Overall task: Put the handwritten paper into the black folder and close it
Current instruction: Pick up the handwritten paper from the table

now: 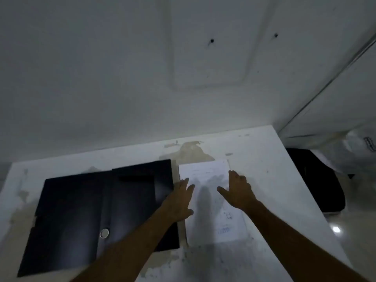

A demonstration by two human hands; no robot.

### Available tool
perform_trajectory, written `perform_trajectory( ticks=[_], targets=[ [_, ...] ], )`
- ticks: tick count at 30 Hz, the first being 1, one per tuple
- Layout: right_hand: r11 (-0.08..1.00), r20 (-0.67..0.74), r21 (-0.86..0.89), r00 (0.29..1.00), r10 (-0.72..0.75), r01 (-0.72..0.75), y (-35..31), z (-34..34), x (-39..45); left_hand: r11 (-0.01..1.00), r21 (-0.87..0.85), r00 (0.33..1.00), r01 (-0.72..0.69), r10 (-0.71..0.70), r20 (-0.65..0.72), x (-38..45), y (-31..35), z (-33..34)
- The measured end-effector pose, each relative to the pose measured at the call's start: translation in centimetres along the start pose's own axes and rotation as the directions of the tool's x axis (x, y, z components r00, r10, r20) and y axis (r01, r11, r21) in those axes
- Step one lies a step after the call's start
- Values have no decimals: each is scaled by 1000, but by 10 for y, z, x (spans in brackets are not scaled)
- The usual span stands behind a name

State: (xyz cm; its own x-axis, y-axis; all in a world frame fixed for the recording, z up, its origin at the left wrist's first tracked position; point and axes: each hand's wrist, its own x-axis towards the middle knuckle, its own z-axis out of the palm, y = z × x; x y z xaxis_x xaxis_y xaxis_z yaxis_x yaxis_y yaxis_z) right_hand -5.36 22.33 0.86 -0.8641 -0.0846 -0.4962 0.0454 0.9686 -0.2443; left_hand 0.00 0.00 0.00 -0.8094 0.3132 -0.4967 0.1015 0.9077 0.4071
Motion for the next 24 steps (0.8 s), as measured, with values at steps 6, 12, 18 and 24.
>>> perform_trajectory(
  ticks=[6,12,18,24],
  targets=[
    [994,60,-11,992,108,-107,21,47,13,980,185,991,72,-92,102,27,2,35],
    [992,-73,89,992,99,-92,13,70,10,975,195,989,108,-125,74,34,0,52],
    [757,-228,653,944,237,-33,18,66,21,982,162,991,97,-109,71,36,-6,57],
    [667,-115,744,976,184,-38,24,49,20,989,127,993,82,-92,73,36,-9,59]
  ],
)
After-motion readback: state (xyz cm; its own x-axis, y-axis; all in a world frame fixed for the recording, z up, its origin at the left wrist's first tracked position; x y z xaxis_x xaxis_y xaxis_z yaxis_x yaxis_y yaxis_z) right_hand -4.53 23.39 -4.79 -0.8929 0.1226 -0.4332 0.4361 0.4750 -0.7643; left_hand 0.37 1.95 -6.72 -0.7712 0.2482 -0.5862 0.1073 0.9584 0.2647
